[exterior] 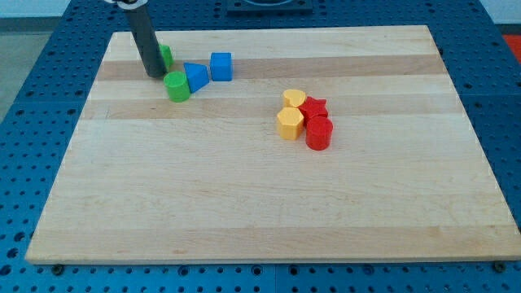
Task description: Nudge the green circle and the blue triangle to the left of the blue cube
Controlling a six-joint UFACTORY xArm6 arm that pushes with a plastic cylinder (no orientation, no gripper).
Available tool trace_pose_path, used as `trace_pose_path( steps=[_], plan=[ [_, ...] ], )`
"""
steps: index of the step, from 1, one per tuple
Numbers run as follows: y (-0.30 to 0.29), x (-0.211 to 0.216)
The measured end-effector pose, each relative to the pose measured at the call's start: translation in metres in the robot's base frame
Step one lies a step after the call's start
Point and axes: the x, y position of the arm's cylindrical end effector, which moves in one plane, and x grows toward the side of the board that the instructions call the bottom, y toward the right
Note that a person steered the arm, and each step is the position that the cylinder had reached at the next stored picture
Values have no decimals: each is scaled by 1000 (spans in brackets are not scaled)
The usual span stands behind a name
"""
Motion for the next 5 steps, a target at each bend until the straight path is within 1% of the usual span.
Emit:
trace_pose_path(
  steps=[2,3,4,5],
  plan=[
    [-2,-21],
    [-5,-22],
    [-11,3],
    [-18,40]
  ],
)
